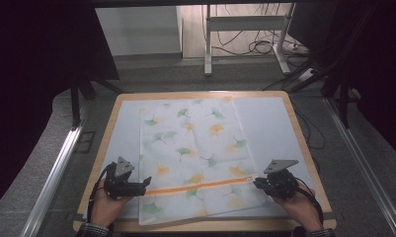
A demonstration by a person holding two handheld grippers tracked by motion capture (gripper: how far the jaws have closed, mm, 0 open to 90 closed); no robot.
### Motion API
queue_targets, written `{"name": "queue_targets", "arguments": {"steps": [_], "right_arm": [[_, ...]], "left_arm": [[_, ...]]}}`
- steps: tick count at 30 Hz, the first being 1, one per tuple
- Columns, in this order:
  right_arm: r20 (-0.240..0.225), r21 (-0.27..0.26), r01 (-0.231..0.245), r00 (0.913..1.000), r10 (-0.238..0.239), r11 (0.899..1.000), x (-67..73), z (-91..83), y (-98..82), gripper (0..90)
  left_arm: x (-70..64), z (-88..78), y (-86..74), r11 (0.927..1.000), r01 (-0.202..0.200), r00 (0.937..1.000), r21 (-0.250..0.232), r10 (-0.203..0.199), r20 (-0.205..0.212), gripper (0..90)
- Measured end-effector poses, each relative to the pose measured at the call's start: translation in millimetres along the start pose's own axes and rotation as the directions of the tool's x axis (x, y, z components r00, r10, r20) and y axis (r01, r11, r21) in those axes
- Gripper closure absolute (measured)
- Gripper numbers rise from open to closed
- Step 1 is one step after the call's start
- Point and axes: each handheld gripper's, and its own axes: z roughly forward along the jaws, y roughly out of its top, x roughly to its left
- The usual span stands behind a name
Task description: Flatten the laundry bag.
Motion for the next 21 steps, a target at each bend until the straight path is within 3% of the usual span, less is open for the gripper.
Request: {"name": "queue_targets", "arguments": {"steps": [5, 8, 9, 14, 15, 16, 17, 21], "right_arm": [[0.002, 0.0, -0.003, 1.0, 0.003, 1.0, -8.3, 3.5, -0.4, 74.5], [-0.002, 0.005, -0.044, 0.999, 0.044, 0.999, -14.6, 6.0, -2.8, 67.0], [-0.005, 0.018, -0.072, 0.9974, 0.073, 0.997, -16.8, 7.9, -4.4, 60.5], [0.001, 0.067, -0.095, 0.9954, 0.096, 0.993, -14.2, 10.4, -9.1, 57.0], [-0.008, 0.084, -0.102, 0.9947, 0.103, 0.991, -12.1, 9.3, -13.1, 64.1], [-0.008, 0.084, -0.102, 0.9947, 0.103, 0.991, -12.1, 9.3, -13.1, 64.1], [0.006, 0.092, -0.118, 0.993, 0.118, 0.989, -10.6, 6.1, -15.8, 78.8], [-0.018, 0.098, -0.123, 0.9919, 0.126, 0.987, -8.3, 4.5, -17.9, 89.0]], "left_arm": [[-0.3, 1.1, 0.2, 1.0, -0.001, 1.0, 0.005, 0.001, 0.003, 7.2], [-0.7, 1.4, 0.4, 1.0, -0.002, 1.0, 0.007, 0.002, 0.001, 7.2], [-1.0, 1.3, 0.4, 1.0, -0.003, 1.0, 0.007, 0.003, 0.001, 7.2], [-0.1, 0.9, 0.1, 1.0, -0.002, 1.0, 0.007, 0.002, 0.001, 7.2], [0.3, 0.6, 0.0, 1.0, -0.001, 1.0, 0.006, 0.001, 0.001, 7.2], [0.3, 0.6, 0.0, 1.0, -0.001, 1.0, 0.006, 0.001, 0.001, 7.2], [0.3, 0.5, 0.0, 1.0, -0.001, 1.0, 0.005, 0.001, 0.0, 7.2], [-0.3, 0.3, 0.3, 1.0, -0.004, 1.0, 0.006, 0.004, 0.0, 7.2]]}}
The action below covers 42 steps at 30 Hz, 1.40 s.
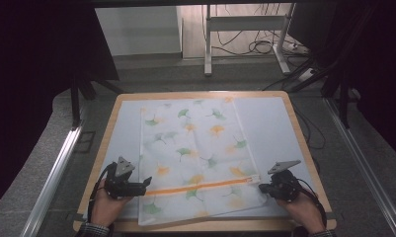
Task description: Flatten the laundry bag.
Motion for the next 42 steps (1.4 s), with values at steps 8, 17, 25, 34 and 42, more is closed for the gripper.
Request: {"name": "queue_targets", "arguments": {"steps": [8, 17, 25, 34, 42], "right_arm": [[-0.094, 0.028, 0.051, 0.9944, -0.048, 0.998, 26.5, 1.9, -2.4, 89.2], [-0.091, -0.065, 0.13, 0.9866, -0.136, 0.989, 36.7, -7.1, -1.6, 74.1], [-0.019, -0.137, 0.136, 0.99, -0.14, 0.981, 14.8, 0.0, 13.2, 59.0], [-0.076, -0.128, 0.212, 0.9719, -0.223, 0.969, 18.6, 7.7, 13.3, 41.5], [-0.135, -0.133, 0.23, 0.9595, -0.248, 0.964, 20.6, 11.3, 6.7, 25.2]], "left_arm": [[1.1, -0.7, -0.2, 1.0, 0.005, 1.0, -0.003, -0.005, -0.003, 7.2], [1.3, -1.1, 1.5, 0.9995, 0.03, 0.999, -0.009, -0.029, 0.034, 7.2], [-19.0, 4.0, 13.4, 0.9997, 0.012, 0.9831, -0.022, -0.008, 0.183, 23.3], [-51.7, 14.5, 26.8, 0.9954, -0.093, 0.9613, -0.023, 0.095, 0.258, 38.7], [-75.5, 25.4, 38.3, 0.9876, -0.153, 0.9328, -0.035, 0.156, 0.325, 48.4]]}}
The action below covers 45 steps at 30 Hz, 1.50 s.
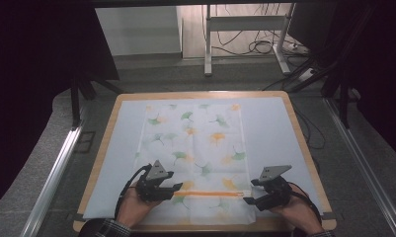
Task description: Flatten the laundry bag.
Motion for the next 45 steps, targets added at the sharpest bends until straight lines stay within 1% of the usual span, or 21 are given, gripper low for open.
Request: {"name": "queue_targets", "arguments": {"steps": [1, 2, 3, 4, 5, 6, 8, 12, 15, 16, 19, 20, 21, 22, 24, 25, 31, 36, 40, 44, 45], "right_arm": [[-0.006, -0.012, 0.026, 0.9996, -0.026, 1.0, 1.6, 1.4, 0.7, 21.4], [-0.01, -0.016, 0.041, 0.9991, -0.041, 0.999, 2.2, 2.2, 0.9, 20.6], [-0.01, -0.016, 0.041, 0.9991, -0.041, 0.999, 2.2, 2.2, 0.9, 20.6], [-0.018, -0.013, 0.064, 0.9978, -0.064, 0.998, 2.3, 4.7, 0.9, 18.9], [-0.018, -0.013, 0.064, 0.9978, -0.064, 0.998, 2.3, 4.7, 0.9, 18.9], [-0.025, -0.013, 0.089, 0.9957, -0.09, 0.996, 1.5, 7.8, 0.7, 17.3], [-0.027, -0.011, 0.097, 0.9949, -0.097, 0.995, 1.1, 9.4, 0.9, 17.1], [-0.041, -0.006, 0.117, 0.9923, -0.117, 0.993, 2.2, 14.1, 2.1, 16.5], [-0.037, 0.018, 0.151, 0.988, -0.15, 0.988, 5.1, 18.2, 0.6, 15.3], [-0.036, 0.019, 0.151, 0.9879, -0.15, 0.988, 5.1, 18.3, 0.8, 15.3], [-0.035, 0.015, 0.147, 0.9886, -0.147, 0.989, 5.0, 18.9, 0.2, 15.2], [-0.035, 0.015, 0.147, 0.9886, -0.147, 0.989, 5.0, 18.9, 0.2, 15.2], [-0.031, 0.013, 0.146, 0.9888, -0.146, 0.989, 5.4, 19.2, -0.4, 15.3], [-0.027, 0.012, 0.151, 0.9882, -0.151, 0.988, 5.7, 19.4, -0.6, 15.4], [-0.015, 0.015, 0.165, 0.9862, -0.165, 0.986, 6.9, 19.9, -1.1, 15.3], [-0.015, 0.015, 0.165, 0.9862, -0.165, 0.986, 6.9, 19.9, -1.1, 15.3], [-0.015, 0.008, 0.16, 0.987, -0.16, 0.987, 6.5, 19.5, -2.3, 15.5], [-0.017, 0.006, 0.159, 0.9872, -0.159, 0.987, 6.3, 19.5, -2.5, 15.4], [-0.015, 0.005, 0.159, 0.9872, -0.159, 0.987, 6.2, 19.4, -2.6, 15.5], [-0.015, 0.004, 0.159, 0.9872, -0.159, 0.987, 6.0, 19.5, -2.7, 15.5], [-0.015, 0.005, 0.159, 0.9872, -0.159, 0.987, 6.0, 19.5, -2.6, 15.4]], "left_arm": [[-3.8, 4.9, 4.1, 0.9999, -0.008, 0.9993, 0.007, 0.008, 0.036, 52.9], [-5.9, 7.6, 6.2, 0.9999, -0.012, 0.9987, 0.01, 0.012, 0.05, 55.3], [-5.9, 7.6, 6.2, 0.9999, -0.012, 0.9987, 0.01, 0.012, 0.05, 56.9], [-8.0, 10.7, 8.2, 0.9998, -0.017, 0.9977, 0.012, 0.016, 0.066, 57.9], [-10.5, 14.0, 10.2, 0.9997, -0.02, 0.9966, 0.015, 0.019, 0.08, 57.9], [-16.1, 21.0, 14.6, 0.9992, -0.037, 0.9945, 0.016, 0.035, 0.099, 60.4], [-19.2, 24.7, 17.0, 0.9987, -0.049, 0.9928, 0.017, 0.047, 0.11, 61.2], [-30.9, 42.2, 27.2, 0.9955, -0.092, 0.9821, 0.023, 0.086, 0.167, 68.3], [-39.1, 54.6, 34.1, 0.9936, -0.112, 0.9761, 0.016, 0.107, 0.189, 71.9], [-43.5, 61.7, 38.3, 0.9917, -0.127, 0.9708, 0.017, 0.121, 0.207, 72.5], [-51.0, 70.9, 45.4, 0.9871, -0.159, 0.9638, 0.011, 0.153, 0.218, 72.7], [-51.0, 70.9, 45.4, 0.9871, -0.159, 0.9638, 0.011, 0.153, 0.218, 73.0], [-56.3, 76.8, 51.5, 0.9843, -0.177, 0.9581, 0.006, 0.17, 0.23, 73.5], [-56.3, 76.8, 51.5, 0.9843, -0.177, 0.9581, 0.006, 0.17, 0.23, 73.7], [-65.9, 85.6, 61.1, 0.9793, -0.202, 0.9495, 0.002, 0.195, 0.245, 75.2], [-65.9, 85.6, 61.1, 0.9793, -0.202, 0.9495, 0.002, 0.195, 0.245, 76.6], [-83.3, 110.4, 76.4, 0.9665, -0.256, 0.9317, 0.011, 0.244, 0.269, 81.1], [-89.7, 123.0, 78.8, 0.9658, -0.257, 0.9322, 0.032, 0.239, 0.271, 81.9], [-91.7, 127.1, 77.5, 0.9637, -0.264, 0.9305, 0.043, 0.242, 0.274, 82.6], [-91.5, 127.8, 76.1, 0.9653, -0.258, 0.9305, 0.041, 0.237, 0.28, 82.2], [-92.0, 129.5, 75.9, 0.964, -0.261, 0.9198, 0.049, 0.233, 0.315, 77.3]]}}
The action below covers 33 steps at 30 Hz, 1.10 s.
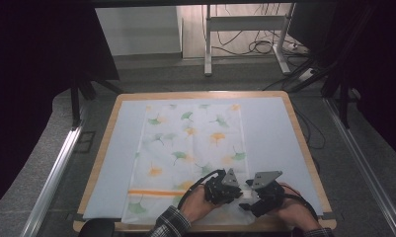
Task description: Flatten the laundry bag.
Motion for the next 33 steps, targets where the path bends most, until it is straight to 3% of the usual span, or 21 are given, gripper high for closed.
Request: {"name": "queue_targets", "arguments": {"steps": [1, 3, 7, 13, 18, 19, 21, 24, 27, 33], "right_arm": [[0.0, 0.0, 0.0, 1.0, 0.0, 1.0, 0.0, 0.0, 0.0, 15.4], [0.001, 0.0, -0.002, 1.0, 0.002, 1.0, 0.1, 0.1, 0.0, 15.5], [0.002, 0.0, -0.004, 1.0, 0.004, 1.0, -0.1, 0.2, 0.0, 15.5], [0.004, 0.0, -0.005, 1.0, 0.005, 1.0, -0.1, 0.0, 0.0, 16.4], [0.008, 0.001, -0.012, 0.9999, 0.012, 1.0, -0.2, -0.6, -0.1, 17.4], [0.009, 0.0, -0.013, 0.9999, 0.013, 1.0, -0.4, -0.8, -0.2, 17.7], [0.009, 0.0, -0.012, 0.9999, 0.012, 1.0, -0.5, -0.8, -0.3, 17.7], [0.009, -0.001, -0.013, 0.9999, 0.013, 1.0, -0.5, -0.8, -0.4, 17.7], [0.008, -0.001, -0.013, 0.9999, 0.013, 1.0, -0.6, -0.7, -0.5, 17.8], [0.013, -0.001, -0.016, 0.9998, 0.016, 1.0, -0.5, -0.7, -0.3, 18.1]], "left_arm": [[0.0, 0.0, 0.0, 1.0, 0.0, 1.0, 0.0, 0.0, 0.0, 72.0], [-4.2, 0.7, 0.0, 0.9996, -0.029, 0.9992, 0.0, 0.029, -0.029, 72.6], [-3.3, 0.8, 0.3, 1.0, -0.002, 0.9998, -0.002, 0.002, -0.018, 81.5], [-3.5, 0.1, 3.1, 0.9998, 0.007, 1.0, 0.02, -0.007, -0.006, 83.1], [4.8, -0.7, 2.0, 0.9979, 0.065, 0.9971, 0.004, -0.065, 0.039, 83.4], [7.3, -1.8, 2.1, 0.9935, 0.11, 0.9929, -0.027, -0.109, 0.046, 84.1], [8.5, -1.9, 2.1, 0.9908, 0.13, 0.9903, -0.038, -0.128, 0.054, 85.0], [10.0, -1.2, 2.4, 0.9937, 0.11, 0.9931, -0.019, -0.109, 0.044, 85.9], [7.5, 0.5, 2.8, 0.9928, 0.118, 0.9926, -0.025, -0.117, 0.035, 87.6], [4.4, -0.5, 4.9, 0.9971, 0.076, 0.997, 0.004, -0.076, 0.015, 89.8]]}}
